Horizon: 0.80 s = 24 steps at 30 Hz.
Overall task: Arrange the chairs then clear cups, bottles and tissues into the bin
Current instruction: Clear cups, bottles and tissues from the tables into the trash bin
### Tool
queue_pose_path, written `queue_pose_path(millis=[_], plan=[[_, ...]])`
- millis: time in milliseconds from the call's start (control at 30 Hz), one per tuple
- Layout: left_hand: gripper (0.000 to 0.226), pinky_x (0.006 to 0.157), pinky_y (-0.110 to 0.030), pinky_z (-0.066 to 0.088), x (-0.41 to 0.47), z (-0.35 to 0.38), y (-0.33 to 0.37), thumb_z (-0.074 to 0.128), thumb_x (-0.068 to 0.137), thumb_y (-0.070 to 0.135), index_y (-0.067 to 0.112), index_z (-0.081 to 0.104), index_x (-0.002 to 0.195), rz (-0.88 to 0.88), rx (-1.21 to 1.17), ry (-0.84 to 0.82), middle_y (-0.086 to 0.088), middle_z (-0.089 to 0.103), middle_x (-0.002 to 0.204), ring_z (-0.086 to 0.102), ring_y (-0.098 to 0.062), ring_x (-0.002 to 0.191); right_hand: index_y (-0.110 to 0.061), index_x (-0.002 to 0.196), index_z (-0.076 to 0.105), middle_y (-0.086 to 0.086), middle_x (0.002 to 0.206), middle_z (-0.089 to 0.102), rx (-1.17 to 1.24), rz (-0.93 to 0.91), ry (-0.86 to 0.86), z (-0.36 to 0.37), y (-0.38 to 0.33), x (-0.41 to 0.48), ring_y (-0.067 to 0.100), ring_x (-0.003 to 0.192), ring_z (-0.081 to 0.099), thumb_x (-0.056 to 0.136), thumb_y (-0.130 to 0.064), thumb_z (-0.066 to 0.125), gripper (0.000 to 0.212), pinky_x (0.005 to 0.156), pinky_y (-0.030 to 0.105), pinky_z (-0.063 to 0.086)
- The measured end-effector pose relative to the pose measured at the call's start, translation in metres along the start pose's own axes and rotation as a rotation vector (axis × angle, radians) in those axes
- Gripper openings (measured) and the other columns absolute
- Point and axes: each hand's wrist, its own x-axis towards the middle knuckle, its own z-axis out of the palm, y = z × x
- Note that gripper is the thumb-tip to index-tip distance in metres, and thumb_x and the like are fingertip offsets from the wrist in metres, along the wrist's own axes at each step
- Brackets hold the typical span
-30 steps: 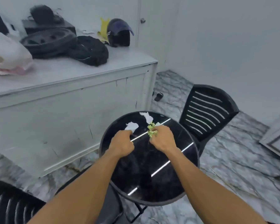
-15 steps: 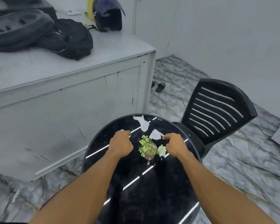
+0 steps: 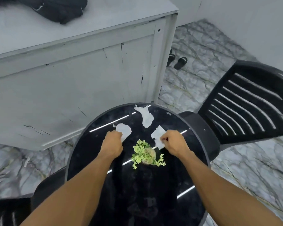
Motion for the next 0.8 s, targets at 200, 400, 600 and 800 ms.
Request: queue_pose_path(millis=[200, 400, 600, 800], plan=[[0.024, 0.081, -0.037, 0.053, 0.032, -0.021, 0.034, 0.056, 0.082, -0.003, 0.009, 0.068, 0.099, 0.072, -0.162, 0.101, -0.006, 0.066, 0.098, 0.062, -0.026, 0.094, -0.017, 0.110, 0.072, -0.004, 0.133, 0.055, -0.051, -0.089, 0.020, -0.001, -0.006, 0.028, 0.019, 0.120, 0.047, 0.086, -0.015, 0.068, 0.024, 0.100, 0.030, 0.040], [0.095, 0.101, -0.041, 0.046, 0.081, -0.033, 0.082, 0.062, 0.081, -0.005, 0.030, 0.016, 0.156, 0.263, 0.008, -0.098, -0.007, 0.024, 0.159, 0.042, -0.032, 0.134, -0.016, 0.114, 0.071, -0.002, 0.125, 0.061, -0.030, -0.110, 0.015, 0.005, 0.000, 0.030, 0.022, 0.113, 0.049, 0.088, -0.008, 0.061, 0.029, 0.090, 0.034, 0.046], [0.039, 0.084, -0.033, 0.043, 0.098, -0.017, 0.091, 0.055, 0.086, -0.005, 0.014, 0.063, 0.119, 0.493, 0.273, -0.206, -0.009, 0.056, 0.122, 0.060, -0.029, 0.107, -0.012, 0.103, 0.076, 0.005, 0.099, 0.069, 0.061, -0.050, 0.055, 0.006, 0.010, 0.030, 0.025, 0.096, 0.063, 0.084, 0.000, 0.058, 0.029, 0.084, 0.036, 0.051], [0.033, 0.089, -0.041, 0.053, 0.074, -0.031, 0.056, 0.057, 0.085, -0.004, 0.009, 0.071, 0.111, 0.318, 0.143, -0.120, -0.008, 0.067, 0.112, 0.063, -0.028, 0.103, -0.012, 0.097, 0.077, 0.002, 0.097, 0.071, 0.211, 0.013, 0.143, -0.024, -0.016, 0.035, 0.018, 0.092, 0.064, 0.084, -0.001, 0.060, 0.024, 0.081, 0.026, 0.050]])
